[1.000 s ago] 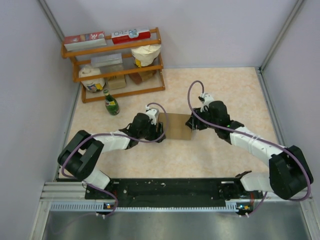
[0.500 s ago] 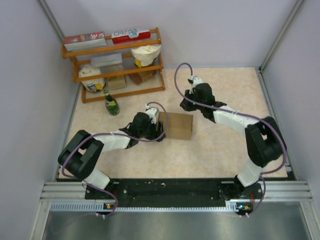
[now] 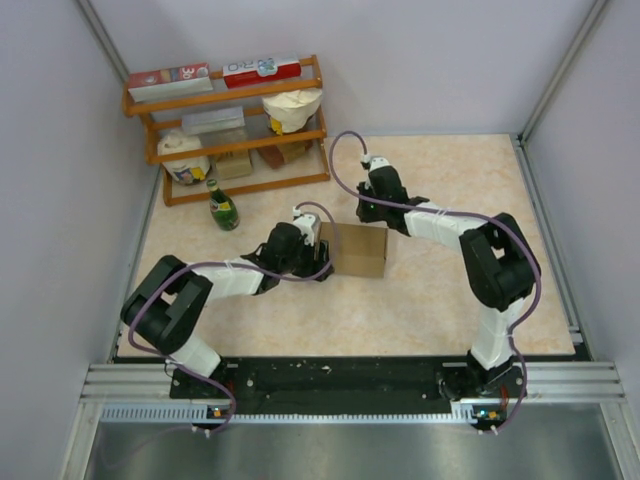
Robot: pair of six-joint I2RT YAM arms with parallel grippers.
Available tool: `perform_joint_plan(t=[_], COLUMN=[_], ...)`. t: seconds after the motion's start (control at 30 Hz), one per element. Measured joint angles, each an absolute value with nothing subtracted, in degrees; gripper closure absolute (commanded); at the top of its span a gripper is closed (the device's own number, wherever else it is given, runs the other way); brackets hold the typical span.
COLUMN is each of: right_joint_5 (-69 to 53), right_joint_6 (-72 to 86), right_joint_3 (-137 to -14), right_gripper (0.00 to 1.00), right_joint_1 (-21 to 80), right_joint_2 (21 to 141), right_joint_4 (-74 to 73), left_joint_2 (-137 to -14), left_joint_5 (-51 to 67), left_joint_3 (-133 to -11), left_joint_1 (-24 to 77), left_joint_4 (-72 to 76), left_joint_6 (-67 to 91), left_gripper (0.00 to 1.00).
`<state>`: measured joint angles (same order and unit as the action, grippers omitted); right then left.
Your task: Fold the paper box
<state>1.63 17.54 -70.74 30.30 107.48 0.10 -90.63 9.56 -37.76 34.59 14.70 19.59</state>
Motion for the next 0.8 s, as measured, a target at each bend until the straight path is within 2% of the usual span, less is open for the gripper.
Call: perform_joint_plan(t=[0.8], right_joint_5=[6.4], right_joint_6=[16.1], right_joint_3=[-71.0], right_gripper=[0.9], right_joint_1=[33.6], right_joint_2=[109.0], right_joint_4=[-5.3], left_joint_2=[-94.9], left_joint_5=[9.6], left_joint_3=[-41.2], left_joint_1=[34.6], left_joint_4=[17.1], left_joint_6=[19.8], left_gripper=[0.24])
